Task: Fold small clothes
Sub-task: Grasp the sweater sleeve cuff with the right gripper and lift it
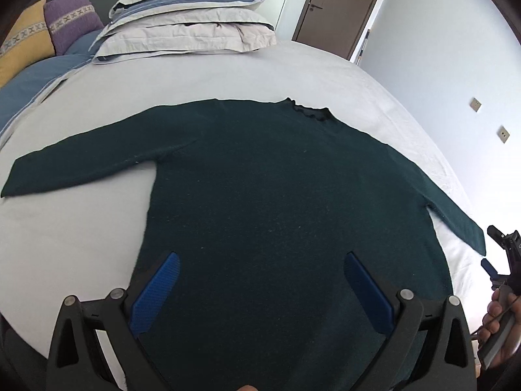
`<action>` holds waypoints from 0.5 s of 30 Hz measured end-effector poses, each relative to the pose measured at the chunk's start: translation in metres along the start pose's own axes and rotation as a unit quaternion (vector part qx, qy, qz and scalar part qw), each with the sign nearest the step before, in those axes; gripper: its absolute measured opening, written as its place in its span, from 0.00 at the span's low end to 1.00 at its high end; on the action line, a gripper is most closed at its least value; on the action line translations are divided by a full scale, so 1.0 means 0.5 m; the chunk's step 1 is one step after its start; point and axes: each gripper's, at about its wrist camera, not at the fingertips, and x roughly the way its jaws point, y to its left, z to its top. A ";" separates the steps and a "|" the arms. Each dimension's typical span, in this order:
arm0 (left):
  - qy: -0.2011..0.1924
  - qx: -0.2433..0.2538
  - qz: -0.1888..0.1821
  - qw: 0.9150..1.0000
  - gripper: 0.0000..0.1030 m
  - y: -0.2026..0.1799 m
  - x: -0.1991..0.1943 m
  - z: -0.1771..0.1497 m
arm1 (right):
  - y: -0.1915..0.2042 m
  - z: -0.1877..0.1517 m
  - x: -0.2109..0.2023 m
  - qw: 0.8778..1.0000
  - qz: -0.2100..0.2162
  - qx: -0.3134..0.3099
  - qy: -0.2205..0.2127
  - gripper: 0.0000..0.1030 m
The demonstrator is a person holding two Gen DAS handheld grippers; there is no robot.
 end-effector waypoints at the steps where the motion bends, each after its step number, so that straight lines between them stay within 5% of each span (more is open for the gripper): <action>1: -0.008 0.006 -0.006 1.000 1.00 -0.006 0.003 0.002 | -0.065 0.032 0.004 0.999 0.003 0.043 -0.009 1.00; 5: -0.042 0.032 -0.005 0.999 1.00 -0.036 0.016 0.017 | -0.267 0.121 0.016 0.986 0.002 0.164 -0.041 0.86; 8: -0.020 0.044 0.027 0.998 1.00 -0.057 0.046 0.041 | -0.383 0.179 0.038 0.973 -0.003 0.223 -0.056 0.77; 11: -0.007 -0.001 0.041 0.999 1.00 -0.043 0.069 0.060 | -0.457 0.222 0.067 0.964 0.019 0.258 -0.065 0.62; 15: 0.016 -0.044 0.011 0.999 1.00 -0.020 0.108 0.077 | -0.487 0.274 0.114 0.964 0.021 0.257 -0.068 0.47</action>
